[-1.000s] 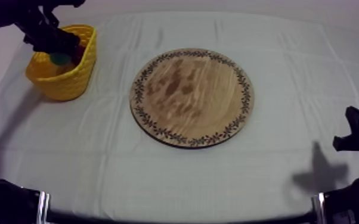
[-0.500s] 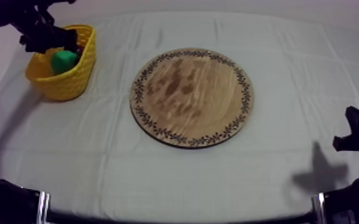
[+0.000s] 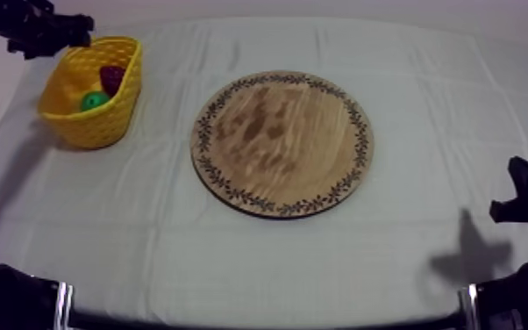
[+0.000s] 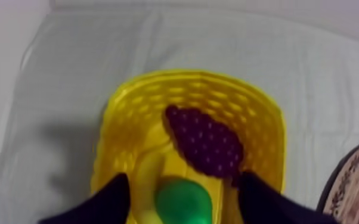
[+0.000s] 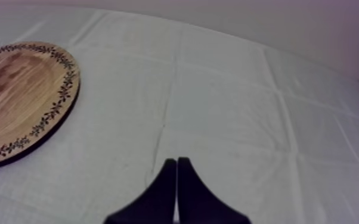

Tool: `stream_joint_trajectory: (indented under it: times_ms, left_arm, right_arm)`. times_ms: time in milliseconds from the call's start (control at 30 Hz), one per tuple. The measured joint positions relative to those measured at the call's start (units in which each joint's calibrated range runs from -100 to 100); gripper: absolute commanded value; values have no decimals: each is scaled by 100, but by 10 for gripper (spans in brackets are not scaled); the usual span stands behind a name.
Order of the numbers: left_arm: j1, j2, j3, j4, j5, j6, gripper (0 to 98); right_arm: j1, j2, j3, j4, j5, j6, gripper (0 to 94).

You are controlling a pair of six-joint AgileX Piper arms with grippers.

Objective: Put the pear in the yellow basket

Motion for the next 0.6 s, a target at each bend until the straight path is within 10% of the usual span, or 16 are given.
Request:
stream_joint_trajectory:
  times_ms: [367,600]
  left_arm:
    - [-15,-1741,831,212,-439,-201,58]
    - [-195,-3161,1542,647,-668,-516,5]
  right_arm:
    - [0,0,0,0,-2,0,5]
    - [0,0,0,0,6,0,5]
